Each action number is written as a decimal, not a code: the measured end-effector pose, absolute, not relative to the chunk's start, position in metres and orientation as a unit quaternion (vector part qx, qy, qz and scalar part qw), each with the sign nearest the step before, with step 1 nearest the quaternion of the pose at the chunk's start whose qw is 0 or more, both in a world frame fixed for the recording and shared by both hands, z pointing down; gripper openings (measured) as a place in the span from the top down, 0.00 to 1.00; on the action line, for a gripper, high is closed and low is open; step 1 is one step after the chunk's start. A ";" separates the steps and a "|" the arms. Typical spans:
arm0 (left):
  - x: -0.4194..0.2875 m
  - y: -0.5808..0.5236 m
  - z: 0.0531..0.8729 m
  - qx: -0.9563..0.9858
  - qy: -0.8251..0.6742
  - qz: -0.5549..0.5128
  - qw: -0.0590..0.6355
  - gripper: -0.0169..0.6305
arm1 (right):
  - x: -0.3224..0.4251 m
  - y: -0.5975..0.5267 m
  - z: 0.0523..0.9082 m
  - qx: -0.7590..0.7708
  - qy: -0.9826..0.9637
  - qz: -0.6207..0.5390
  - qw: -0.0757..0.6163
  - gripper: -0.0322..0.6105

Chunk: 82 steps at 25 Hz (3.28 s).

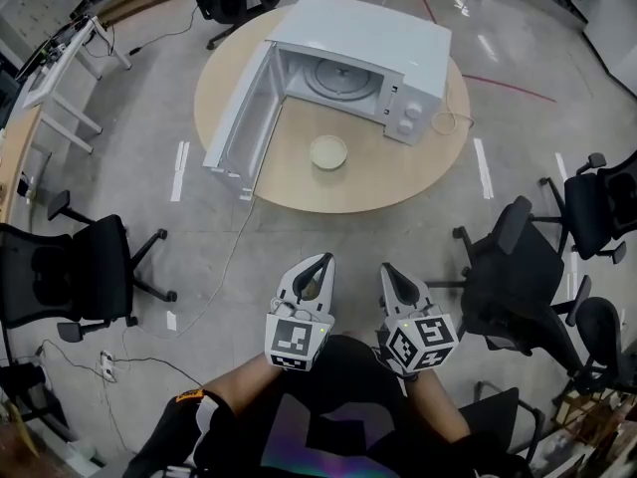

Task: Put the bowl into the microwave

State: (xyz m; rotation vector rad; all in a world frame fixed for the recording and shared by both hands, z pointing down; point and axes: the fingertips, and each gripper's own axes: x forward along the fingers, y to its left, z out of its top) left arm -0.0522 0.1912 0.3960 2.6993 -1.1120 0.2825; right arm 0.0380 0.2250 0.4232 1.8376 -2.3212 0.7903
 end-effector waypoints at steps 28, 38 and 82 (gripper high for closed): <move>-0.090 0.067 0.376 0.937 -0.328 0.066 0.098 0.91 | 0.005 0.104 0.395 0.657 -0.717 0.227 0.054 0.93; -0.112 0.050 0.375 0.936 -0.334 0.054 0.099 0.91 | -0.017 0.084 0.392 0.653 -0.723 0.217 0.060 0.93; -0.044 -0.076 0.412 0.867 -0.467 0.136 0.105 0.91 | 0.056 -0.069 0.448 0.517 -0.811 0.255 0.100 0.93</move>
